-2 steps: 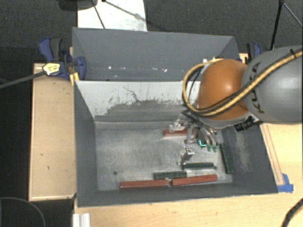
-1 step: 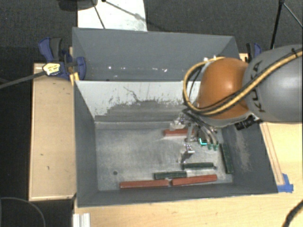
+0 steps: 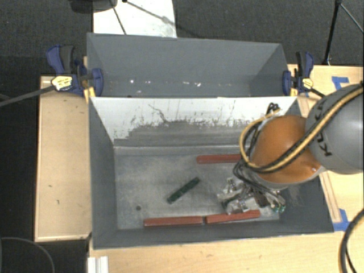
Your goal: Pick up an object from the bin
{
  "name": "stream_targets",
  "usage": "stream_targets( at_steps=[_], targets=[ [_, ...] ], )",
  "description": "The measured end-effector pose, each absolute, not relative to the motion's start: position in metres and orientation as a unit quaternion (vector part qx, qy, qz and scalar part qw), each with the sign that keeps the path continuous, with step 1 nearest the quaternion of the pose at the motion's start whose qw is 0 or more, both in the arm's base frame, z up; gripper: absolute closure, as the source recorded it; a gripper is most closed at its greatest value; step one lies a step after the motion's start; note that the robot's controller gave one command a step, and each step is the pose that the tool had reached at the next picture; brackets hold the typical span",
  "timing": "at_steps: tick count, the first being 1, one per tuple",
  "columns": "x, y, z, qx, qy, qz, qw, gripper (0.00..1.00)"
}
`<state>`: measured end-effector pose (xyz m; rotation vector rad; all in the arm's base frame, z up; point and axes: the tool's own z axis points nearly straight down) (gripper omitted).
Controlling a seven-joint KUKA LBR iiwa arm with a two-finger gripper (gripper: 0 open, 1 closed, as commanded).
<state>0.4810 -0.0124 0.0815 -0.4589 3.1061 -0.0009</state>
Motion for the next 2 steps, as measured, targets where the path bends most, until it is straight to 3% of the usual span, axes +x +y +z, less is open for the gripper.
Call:
stream_targets(
  at_steps=[1,2],
  targets=[
    [0.481,-0.012,0.081,-0.146,0.989,0.000,0.001,1.00],
    [0.485,-0.014,0.290,-0.196,0.981,0.001,0.000,1.00]
  ],
)
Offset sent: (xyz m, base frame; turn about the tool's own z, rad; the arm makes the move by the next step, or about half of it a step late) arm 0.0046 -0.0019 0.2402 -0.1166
